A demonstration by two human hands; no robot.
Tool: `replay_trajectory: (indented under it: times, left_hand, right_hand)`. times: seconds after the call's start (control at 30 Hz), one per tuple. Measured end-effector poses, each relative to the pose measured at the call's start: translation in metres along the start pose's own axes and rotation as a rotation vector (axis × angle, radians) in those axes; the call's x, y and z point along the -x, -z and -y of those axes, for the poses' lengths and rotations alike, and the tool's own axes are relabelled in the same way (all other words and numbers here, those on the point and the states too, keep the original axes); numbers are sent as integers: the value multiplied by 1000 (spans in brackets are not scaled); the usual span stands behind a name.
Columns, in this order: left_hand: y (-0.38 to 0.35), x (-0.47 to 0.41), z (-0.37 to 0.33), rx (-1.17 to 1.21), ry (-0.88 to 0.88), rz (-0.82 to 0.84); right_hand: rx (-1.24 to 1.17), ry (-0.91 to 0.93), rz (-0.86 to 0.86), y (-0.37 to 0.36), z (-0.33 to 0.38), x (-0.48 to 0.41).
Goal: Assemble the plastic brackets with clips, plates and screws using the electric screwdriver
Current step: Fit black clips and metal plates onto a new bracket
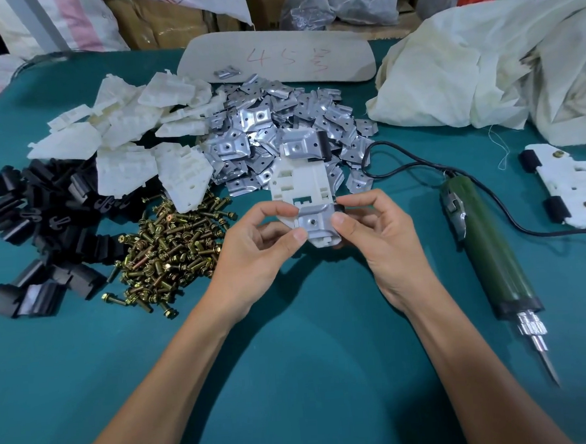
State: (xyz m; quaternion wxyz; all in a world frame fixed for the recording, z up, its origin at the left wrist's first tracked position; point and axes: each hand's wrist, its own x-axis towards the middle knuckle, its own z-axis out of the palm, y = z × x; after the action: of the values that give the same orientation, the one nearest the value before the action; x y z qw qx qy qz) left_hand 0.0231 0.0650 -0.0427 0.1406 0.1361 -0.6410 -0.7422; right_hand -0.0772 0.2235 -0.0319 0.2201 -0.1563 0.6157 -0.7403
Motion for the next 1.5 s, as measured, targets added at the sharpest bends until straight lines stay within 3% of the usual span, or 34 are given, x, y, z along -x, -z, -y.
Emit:
replay_trajectory:
  times: [0.2, 0.63, 0.83, 1.0, 1.17, 1.3, 1.5]
  left_hand:
    - [3, -2, 1, -120, -40, 38]
    - [12, -6, -6, -93, 38, 42]
    - [12, -3, -7, -718, -145, -139]
    - [11, -3, -18, -994, -434, -123]
    - [4, -8, -38, -1113, -680, -125]
    - [0, -7, -63, -1023, -527, -31]
    - [-3, -8, -70, -745, -205, 253]
  right_hand:
    - [15, -13, -11, -2, -1, 0]
    - [-49, -106, -55, 1, 0, -2]
    - [-123, -175, -69, 11, 7, -5]
    - [-146, -204, -41, 16, 12, -5]
    - [-173, -266, -3, 15, 13, -5]
    - [-103, -298, 30, 19, 15, -4]
    - [-49, -233, -157, 30, 18, -9]
